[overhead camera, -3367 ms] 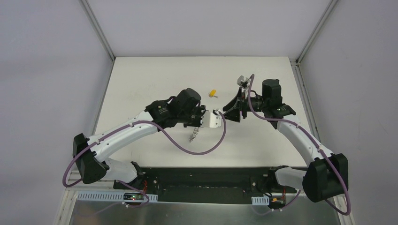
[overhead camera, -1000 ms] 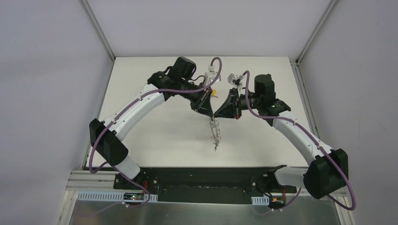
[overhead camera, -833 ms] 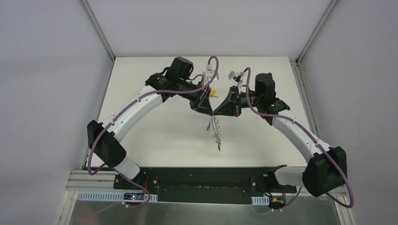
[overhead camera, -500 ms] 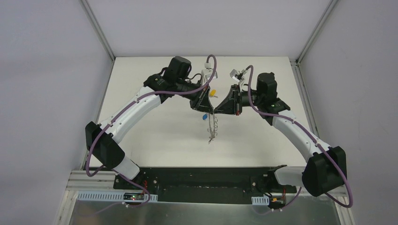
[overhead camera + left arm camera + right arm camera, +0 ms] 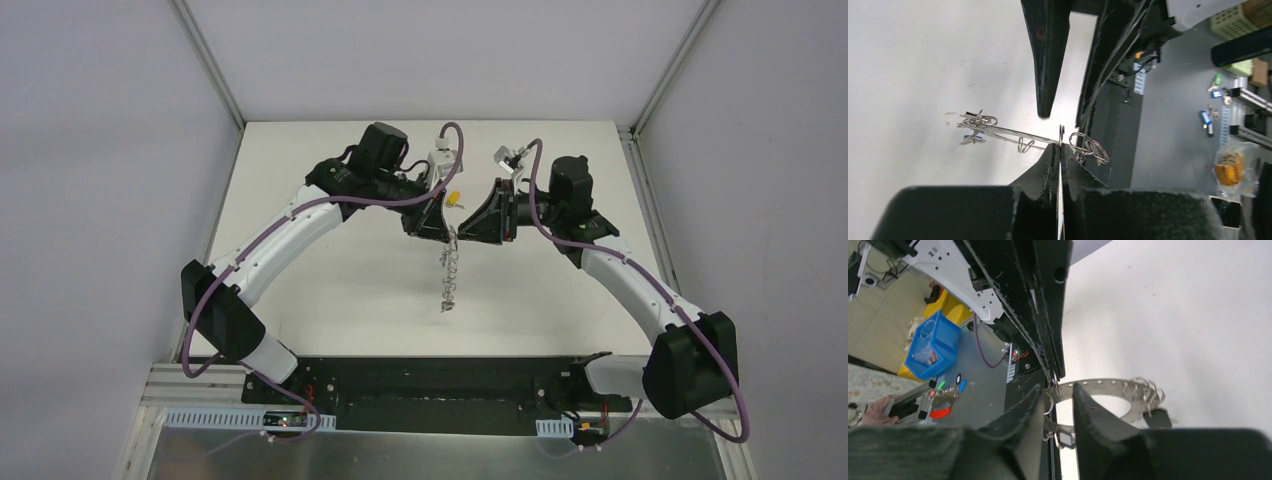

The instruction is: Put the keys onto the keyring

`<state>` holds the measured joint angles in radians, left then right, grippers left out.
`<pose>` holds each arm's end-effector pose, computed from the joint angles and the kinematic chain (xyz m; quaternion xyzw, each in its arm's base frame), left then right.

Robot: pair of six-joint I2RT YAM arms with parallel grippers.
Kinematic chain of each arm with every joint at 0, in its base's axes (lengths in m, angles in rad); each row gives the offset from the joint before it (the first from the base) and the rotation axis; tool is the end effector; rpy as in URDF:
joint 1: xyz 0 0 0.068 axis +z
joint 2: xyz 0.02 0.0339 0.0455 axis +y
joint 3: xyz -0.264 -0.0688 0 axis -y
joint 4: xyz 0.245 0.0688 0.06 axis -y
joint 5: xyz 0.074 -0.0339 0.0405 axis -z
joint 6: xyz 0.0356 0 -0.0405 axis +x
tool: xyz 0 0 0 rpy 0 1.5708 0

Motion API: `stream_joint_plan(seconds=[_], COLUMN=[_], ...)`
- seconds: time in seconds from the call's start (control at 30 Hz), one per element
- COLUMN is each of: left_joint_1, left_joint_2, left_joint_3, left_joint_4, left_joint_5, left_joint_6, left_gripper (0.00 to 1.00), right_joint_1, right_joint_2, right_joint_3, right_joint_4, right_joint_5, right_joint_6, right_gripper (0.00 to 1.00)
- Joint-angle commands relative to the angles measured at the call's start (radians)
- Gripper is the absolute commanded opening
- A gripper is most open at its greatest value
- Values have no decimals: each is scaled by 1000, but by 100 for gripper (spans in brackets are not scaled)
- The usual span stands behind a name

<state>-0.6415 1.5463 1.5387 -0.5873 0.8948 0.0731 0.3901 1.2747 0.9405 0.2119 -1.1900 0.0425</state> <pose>0.2548 -0.2249 0.3816 0.4685 0.6751 -0.4853 0.2986 0.2470 0.1373 0.3317 -0.4730 0.5467 0.5278 0.4458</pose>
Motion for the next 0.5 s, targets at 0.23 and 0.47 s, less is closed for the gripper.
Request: stream_joint_plan(seconds=[0.23, 0.47], left_joint_1=[-3, 1], left_joint_2=[-164, -199], left_joint_3=[-68, -58], left_joint_4=[-84, -177], left_joint_5=[-284, -316], left_joint_6=[195, 260], left_gripper=[0, 0], right_joint_1=[-56, -33], right_joint_2=[-20, 98], right_joint_3=[51, 165], right_joint_4=[-113, -275], right_joint_5=[186, 360], right_joint_6=[-173, -331], right_gripper=[91, 98])
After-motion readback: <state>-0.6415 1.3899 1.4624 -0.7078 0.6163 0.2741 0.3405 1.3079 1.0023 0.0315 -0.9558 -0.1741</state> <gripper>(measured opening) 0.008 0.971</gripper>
